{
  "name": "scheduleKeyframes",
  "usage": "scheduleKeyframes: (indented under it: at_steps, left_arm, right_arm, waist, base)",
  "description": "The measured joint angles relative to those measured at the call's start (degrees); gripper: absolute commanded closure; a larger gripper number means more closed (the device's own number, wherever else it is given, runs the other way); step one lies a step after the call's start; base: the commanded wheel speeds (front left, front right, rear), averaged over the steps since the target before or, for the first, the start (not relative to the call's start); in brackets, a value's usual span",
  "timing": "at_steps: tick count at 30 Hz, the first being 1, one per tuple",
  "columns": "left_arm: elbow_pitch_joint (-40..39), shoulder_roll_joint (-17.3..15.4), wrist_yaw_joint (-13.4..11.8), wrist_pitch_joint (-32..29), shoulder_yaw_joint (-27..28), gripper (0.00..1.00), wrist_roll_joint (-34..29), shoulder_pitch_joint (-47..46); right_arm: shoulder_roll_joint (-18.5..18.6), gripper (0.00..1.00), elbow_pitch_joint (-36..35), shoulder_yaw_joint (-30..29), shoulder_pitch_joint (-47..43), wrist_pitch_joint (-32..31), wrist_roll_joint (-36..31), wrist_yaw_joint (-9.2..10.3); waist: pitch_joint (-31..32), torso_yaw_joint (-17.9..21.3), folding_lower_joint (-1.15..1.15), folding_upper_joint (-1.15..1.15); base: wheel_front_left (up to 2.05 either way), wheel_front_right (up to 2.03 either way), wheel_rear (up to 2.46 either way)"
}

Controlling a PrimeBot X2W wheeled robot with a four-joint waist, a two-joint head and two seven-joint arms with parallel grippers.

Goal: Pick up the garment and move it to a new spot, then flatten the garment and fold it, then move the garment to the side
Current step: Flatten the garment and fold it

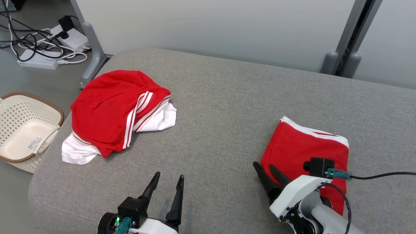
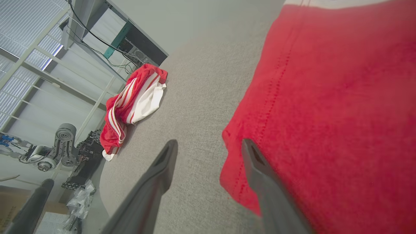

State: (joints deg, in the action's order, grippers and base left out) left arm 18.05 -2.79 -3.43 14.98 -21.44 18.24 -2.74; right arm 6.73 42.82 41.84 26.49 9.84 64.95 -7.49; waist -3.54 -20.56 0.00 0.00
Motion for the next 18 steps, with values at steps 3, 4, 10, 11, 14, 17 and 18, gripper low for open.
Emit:
scheduleKeyframes:
  at_steps: [3, 4, 10, 11, 14, 17, 18]
  left_arm:
    - [0.0, 0.0, -0.2, 0.0, 0.1, 0.00, 0.1, 0.0]
    - [-0.1, 0.0, -0.4, 0.0, 0.3, 0.00, 0.1, 0.0]
    - [-0.7, 0.0, -0.5, 0.0, 1.4, 0.00, 0.1, 0.0]
    - [-0.9, 0.0, -0.5, 0.0, 1.7, 0.00, 0.1, 0.0]
    - [-1.6, 0.0, -0.5, 0.0, 2.8, 0.00, 0.1, 0.0]
    - [-2.6, 0.0, -0.6, 0.0, 4.0, 0.00, 0.1, 0.0]
    - [-2.9, 0.0, -0.6, 0.0, 4.5, 0.00, 0.1, 0.0]
  right_arm:
    - [-0.8, 0.00, 0.2, 1.5, 0.5, -0.4, 0.1, 0.00]
    - [-1.0, 0.00, -0.1, 1.8, 0.9, -0.3, 0.1, 0.00]
    - [1.1, 0.00, -4.0, 2.5, 2.1, 2.0, 0.5, 0.00]
    - [1.9, 0.00, -4.9, 2.6, 2.3, 2.5, 0.3, 0.00]
    - [4.7, 0.00, -7.1, 2.5, 2.5, 3.9, -2.1, 0.00]
    - [7.9, 0.00, -8.7, 1.0, 2.4, 4.7, -6.5, 0.00]
    - [9.0, 0.00, -8.9, 0.4, 2.4, 4.9, -8.7, 0.00]
  waist:
    - [0.0, 0.2, 0.00, 0.00]
    - [0.1, 0.5, 0.00, 0.00]
    - [0.7, 3.2, 0.00, 0.00]
    - [0.8, 3.8, 0.00, 0.00]
    - [1.2, 5.9, 0.00, 0.00]
    - [1.8, 8.1, 0.00, 0.00]
    - [2.0, 8.8, 0.00, 0.00]
  base:
    - [0.00, 0.00, 0.00]
    - [0.00, 0.00, 0.00]
    - [0.00, 0.00, 0.00]
    - [0.00, 0.00, 0.00]
    - [0.00, 0.00, 0.00]
    - [0.00, 0.00, 0.00]
    - [0.00, 0.00, 0.00]
